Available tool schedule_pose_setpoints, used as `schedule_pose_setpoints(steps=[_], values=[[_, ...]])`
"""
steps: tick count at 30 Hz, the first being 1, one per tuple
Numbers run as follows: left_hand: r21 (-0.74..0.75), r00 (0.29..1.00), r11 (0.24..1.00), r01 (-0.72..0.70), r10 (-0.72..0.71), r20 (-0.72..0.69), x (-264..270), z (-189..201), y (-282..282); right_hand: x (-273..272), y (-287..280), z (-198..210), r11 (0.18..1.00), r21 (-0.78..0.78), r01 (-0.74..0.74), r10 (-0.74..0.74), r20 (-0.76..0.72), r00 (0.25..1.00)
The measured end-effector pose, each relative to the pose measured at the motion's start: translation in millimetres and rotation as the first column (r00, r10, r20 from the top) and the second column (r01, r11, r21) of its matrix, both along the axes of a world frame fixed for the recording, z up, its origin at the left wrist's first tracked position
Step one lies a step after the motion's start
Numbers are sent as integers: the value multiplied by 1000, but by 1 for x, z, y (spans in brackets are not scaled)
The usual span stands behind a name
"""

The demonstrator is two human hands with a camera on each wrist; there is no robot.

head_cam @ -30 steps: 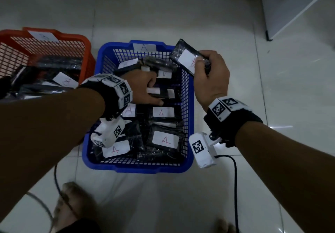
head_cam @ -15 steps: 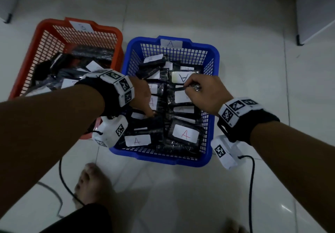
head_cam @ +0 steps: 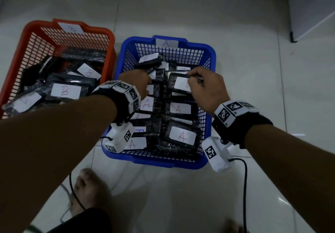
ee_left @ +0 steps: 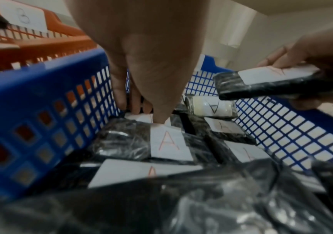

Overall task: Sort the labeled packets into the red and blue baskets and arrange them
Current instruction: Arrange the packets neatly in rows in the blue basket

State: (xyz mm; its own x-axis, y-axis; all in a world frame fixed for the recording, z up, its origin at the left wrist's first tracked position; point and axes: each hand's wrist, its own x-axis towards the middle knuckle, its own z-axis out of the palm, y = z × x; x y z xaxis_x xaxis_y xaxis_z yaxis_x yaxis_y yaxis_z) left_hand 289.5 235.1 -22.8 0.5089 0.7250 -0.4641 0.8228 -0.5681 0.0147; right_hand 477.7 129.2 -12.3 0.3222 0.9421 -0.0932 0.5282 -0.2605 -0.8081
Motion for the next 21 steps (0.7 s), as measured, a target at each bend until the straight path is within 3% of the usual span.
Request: schedule_pose_setpoints(steps=[4,8,11,14,21], values=[[-3,986,998,-55,55,159,-3,0,3,-4,4,-4,1000,23,-16,15,34,999],[147,946,982,-115,63,319,-12,8,13,-17,13,-10,993,-22,-116,116,12,993],[201,976,980,6,-50,213,-15,11,22,-29,20,-14,974,-113,-196,200,25,979],[257,987,966,11,-51,149,-8,11,28,-32,22,-19,964,-167,-205,213,33,977],[309,986,951,21,-72,153,2,14,44,-36,35,-22,988,-80,-131,130,-22,991]])
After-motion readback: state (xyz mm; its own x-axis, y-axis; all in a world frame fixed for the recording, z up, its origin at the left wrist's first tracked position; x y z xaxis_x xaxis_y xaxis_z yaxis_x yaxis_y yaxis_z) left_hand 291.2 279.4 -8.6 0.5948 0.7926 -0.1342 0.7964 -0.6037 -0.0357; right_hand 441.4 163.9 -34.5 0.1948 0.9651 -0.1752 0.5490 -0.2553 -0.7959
